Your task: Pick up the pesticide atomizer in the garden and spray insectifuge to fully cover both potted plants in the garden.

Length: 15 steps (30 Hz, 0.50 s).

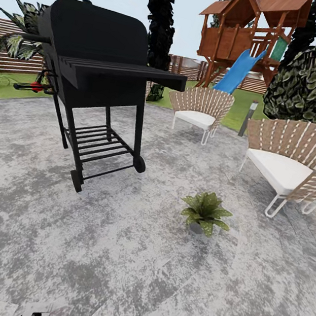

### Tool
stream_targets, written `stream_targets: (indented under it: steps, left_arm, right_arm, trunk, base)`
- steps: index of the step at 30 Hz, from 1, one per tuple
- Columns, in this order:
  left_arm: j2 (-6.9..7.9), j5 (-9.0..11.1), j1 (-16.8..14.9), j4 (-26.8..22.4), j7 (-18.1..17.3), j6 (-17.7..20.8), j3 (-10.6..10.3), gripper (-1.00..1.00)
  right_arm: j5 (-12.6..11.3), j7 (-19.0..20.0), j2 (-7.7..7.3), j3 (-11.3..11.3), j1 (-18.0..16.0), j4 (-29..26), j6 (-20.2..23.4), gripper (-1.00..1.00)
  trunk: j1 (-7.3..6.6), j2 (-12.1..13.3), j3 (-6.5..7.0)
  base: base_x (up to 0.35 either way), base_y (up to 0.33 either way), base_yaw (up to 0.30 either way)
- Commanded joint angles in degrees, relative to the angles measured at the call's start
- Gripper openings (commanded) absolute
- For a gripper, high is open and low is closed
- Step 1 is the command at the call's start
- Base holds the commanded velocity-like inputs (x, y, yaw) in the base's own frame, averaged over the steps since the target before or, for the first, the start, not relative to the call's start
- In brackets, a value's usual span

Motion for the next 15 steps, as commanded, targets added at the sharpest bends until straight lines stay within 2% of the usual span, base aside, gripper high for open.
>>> stream_targets:
  steps: [1,11,15]
  left_arm:
    - [0.03,0.60,-0.05,0.09,-0.22,-0.19,-0.39,-1.00]
    - [0.05,0.52,-0.05,0.14,-0.22,-0.19,-0.39,-1.00]
    - [0.04,0.50,-0.05,0.15,-0.22,-0.19,-0.45,-1.00]
  right_arm:
    - [0.58,-0.07,0.01,-0.42,-0.03,0.23,-0.20,1.00]
    - [0.69,-0.09,0.11,-0.38,-0.03,0.55,-0.20,1.00]
    - [0.74,-1.33,0.23,-0.37,-0.03,0.46,-0.22,1.00]
  trunk:
    - [-0.01,-0.02,-0.01]
    - [-0.01,-0.02,0.28]
    - [-0.01,-0.02,0.28]
  base:
    - [0.000,0.000,0.277]
    - [0.000,0.000,0.277]
    - [0.000,0.000,0.280]
